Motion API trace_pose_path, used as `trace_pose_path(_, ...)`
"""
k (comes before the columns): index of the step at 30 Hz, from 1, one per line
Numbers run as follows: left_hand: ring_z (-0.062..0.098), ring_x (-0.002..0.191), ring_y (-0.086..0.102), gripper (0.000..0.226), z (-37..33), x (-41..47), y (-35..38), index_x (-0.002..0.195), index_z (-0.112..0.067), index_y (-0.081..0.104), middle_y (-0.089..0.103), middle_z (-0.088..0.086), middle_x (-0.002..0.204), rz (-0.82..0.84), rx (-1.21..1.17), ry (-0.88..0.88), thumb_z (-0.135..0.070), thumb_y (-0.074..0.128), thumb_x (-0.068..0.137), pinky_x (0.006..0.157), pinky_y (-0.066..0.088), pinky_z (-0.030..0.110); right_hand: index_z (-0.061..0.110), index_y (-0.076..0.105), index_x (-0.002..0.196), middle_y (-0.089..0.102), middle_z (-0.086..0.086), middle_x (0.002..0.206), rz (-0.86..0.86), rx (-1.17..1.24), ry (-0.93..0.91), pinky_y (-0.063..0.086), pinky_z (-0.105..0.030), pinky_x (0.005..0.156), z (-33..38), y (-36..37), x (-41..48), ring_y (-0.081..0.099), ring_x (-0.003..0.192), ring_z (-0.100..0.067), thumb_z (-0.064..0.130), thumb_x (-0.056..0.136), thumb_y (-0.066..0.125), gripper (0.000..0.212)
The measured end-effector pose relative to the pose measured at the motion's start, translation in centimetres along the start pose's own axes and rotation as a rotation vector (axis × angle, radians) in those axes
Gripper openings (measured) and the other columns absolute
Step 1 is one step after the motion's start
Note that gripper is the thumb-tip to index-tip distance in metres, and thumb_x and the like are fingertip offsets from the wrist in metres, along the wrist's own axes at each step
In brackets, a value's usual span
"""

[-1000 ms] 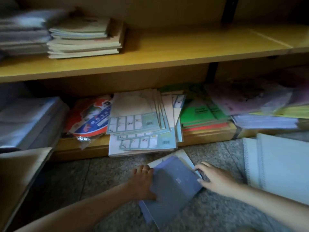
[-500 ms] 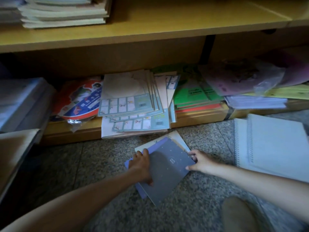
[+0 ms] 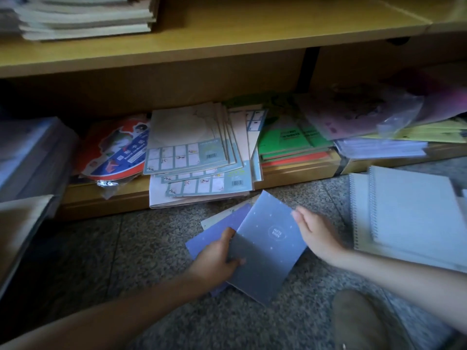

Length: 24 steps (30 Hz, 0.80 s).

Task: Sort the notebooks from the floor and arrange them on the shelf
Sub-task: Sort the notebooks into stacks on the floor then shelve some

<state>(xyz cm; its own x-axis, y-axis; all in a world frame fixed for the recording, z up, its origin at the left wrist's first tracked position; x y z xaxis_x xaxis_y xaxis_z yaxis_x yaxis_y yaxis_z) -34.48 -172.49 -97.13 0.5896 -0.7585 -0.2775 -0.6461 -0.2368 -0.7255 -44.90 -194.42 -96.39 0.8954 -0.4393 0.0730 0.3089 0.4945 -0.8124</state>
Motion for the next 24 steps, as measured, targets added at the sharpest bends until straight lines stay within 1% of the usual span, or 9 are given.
trace_pose_path(3, 0.008, 0.086, 0.062, 0.02, -2.7, -0.9, -1.9, 0.105, -0.025, 0.043, 0.063, -0.012, 0.092, -0.088, -0.349, 0.095, -0.024, 0.057, 0.09, 0.074, 0.049, 0.034, 0.03, 0.029, 0.063, 0.026, 0.007, 0.045, -0.221, 0.098, -0.142, 0.022, -0.019, 0.044, 2.1, -3.6, 1.8, 0.039, 0.043, -0.006, 0.039, 0.096, 0.033, 0.035)
trace_pose_path(6, 0.015, 0.081, 0.061, 0.014, -7.1, -1.7, -5.8, 0.099, -0.024, 0.046, 0.066, -0.004, 0.088, -0.191, -0.539, 0.203, -0.024, 0.055, 0.088, 0.072, 0.05, 0.036, 0.024, 0.036, 0.067, 0.029, 0.008, 0.051, -0.419, 0.209, -0.214, 0.022, -0.023, 0.048, 4.4, -7.3, 4.5, 0.036, 0.048, -0.007, 0.034, 0.095, 0.031, 0.03)
trace_pose_path(8, 0.024, 0.076, 0.067, 0.012, -10.2, -2.2, -9.2, 0.1, -0.017, 0.046, 0.069, 0.009, 0.087, -0.243, -0.69, 0.248, -0.014, 0.055, 0.093, 0.063, 0.054, 0.04, 0.02, 0.045, 0.081, 0.037, 0.008, 0.06, -0.545, 0.319, -0.228, 0.026, -0.025, 0.052, 6.1, -10.0, 6.4, 0.037, 0.053, -0.002, 0.026, 0.096, 0.036, 0.018)
trace_pose_path(10, 0.019, 0.069, 0.069, 0.009, -12.6, -2.6, -12.7, 0.098, -0.014, 0.047, 0.071, 0.004, 0.081, -0.32, -0.803, 0.304, -0.007, 0.051, 0.094, 0.054, 0.055, 0.032, 0.017, 0.048, 0.098, 0.043, 0.007, 0.071, -0.643, 0.459, -0.27, 0.031, -0.019, 0.058, 8.7, -12.7, 8.0, 0.041, 0.061, 0.003, 0.015, 0.097, 0.039, 0.009)
trace_pose_path(12, 0.012, 0.071, 0.067, 0.01, -13.9, -2.4, -16.0, 0.095, -0.017, 0.05, 0.07, -0.003, 0.081, -0.452, -0.846, 0.343, -0.007, 0.051, 0.093, 0.057, 0.054, 0.026, 0.013, 0.045, 0.107, 0.043, 0.007, 0.074, -0.668, 0.603, -0.32, 0.034, -0.015, 0.063, 11.3, -14.8, 9.3, 0.042, 0.064, 0.005, 0.011, 0.097, 0.04, 0.012)
trace_pose_path(16, 0.01, 0.073, 0.064, 0.008, -14.3, -1.6, -21.4, 0.093, -0.018, 0.053, 0.067, -0.004, 0.086, -0.662, -0.924, 0.341, -0.01, 0.054, 0.093, 0.062, 0.054, 0.028, 0.017, 0.052, 0.113, 0.051, -0.01, 0.081, -0.509, 0.813, -0.387, 0.037, -0.028, 0.061, 16.7, -16.1, 10.1, 0.047, 0.071, -0.019, 0.029, 0.094, 0.043, 0.024)
trace_pose_path(20, 0.017, 0.073, 0.067, 0.005, -14.2, -1.9, -25.7, 0.094, -0.019, 0.053, 0.069, 0.003, 0.085, -0.798, -0.98, 0.304, -0.016, 0.056, 0.092, 0.063, 0.057, 0.035, 0.011, 0.045, 0.13, 0.067, -0.009, 0.101, -0.301, 0.915, -0.504, 0.043, -0.016, 0.077, 21.4, -15.6, 9.5, 0.061, 0.089, -0.002, 0.018, 0.097, 0.046, 0.034)
trace_pose_path(22, 0.016, 0.07, 0.067, 0.006, -13.9, -2.4, -27.7, 0.097, -0.018, 0.054, 0.069, 0.001, 0.081, -0.858, -0.948, 0.305, -0.017, 0.057, 0.092, 0.057, 0.054, 0.032, 0.023, 0.038, 0.137, 0.07, -0.015, 0.098, -0.137, 0.995, -0.492, 0.047, -0.027, 0.068, 23.2, -15.0, 9.6, 0.061, 0.082, -0.016, 0.023, 0.089, 0.055, 0.051)
trace_pose_path(24, 0.015, 0.07, 0.067, 0.014, -13.4, -2.9, -29.7, 0.105, -0.014, 0.055, 0.07, 0.003, 0.087, -0.917, -0.927, 0.309, -0.019, 0.057, 0.092, 0.059, 0.055, 0.033, 0.026, 0.03, 0.141, 0.071, -0.005, 0.093, -0.03, 1.026, -0.449, 0.047, -0.024, 0.053, 24.7, -14.6, 10.5, 0.06, 0.065, -0.016, 0.014, 0.089, 0.057, 0.06)
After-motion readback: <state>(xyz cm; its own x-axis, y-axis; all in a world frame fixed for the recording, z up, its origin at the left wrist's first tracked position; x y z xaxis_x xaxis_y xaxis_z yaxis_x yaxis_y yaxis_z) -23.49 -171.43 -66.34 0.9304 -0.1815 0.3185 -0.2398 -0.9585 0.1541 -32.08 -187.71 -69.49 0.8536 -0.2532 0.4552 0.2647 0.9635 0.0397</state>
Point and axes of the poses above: each hand's wrist, its own x-axis towards the middle knuckle, its own y-axis out of the palm, z = x × y, the point moved 2 cm from there along x, towards the middle knuckle
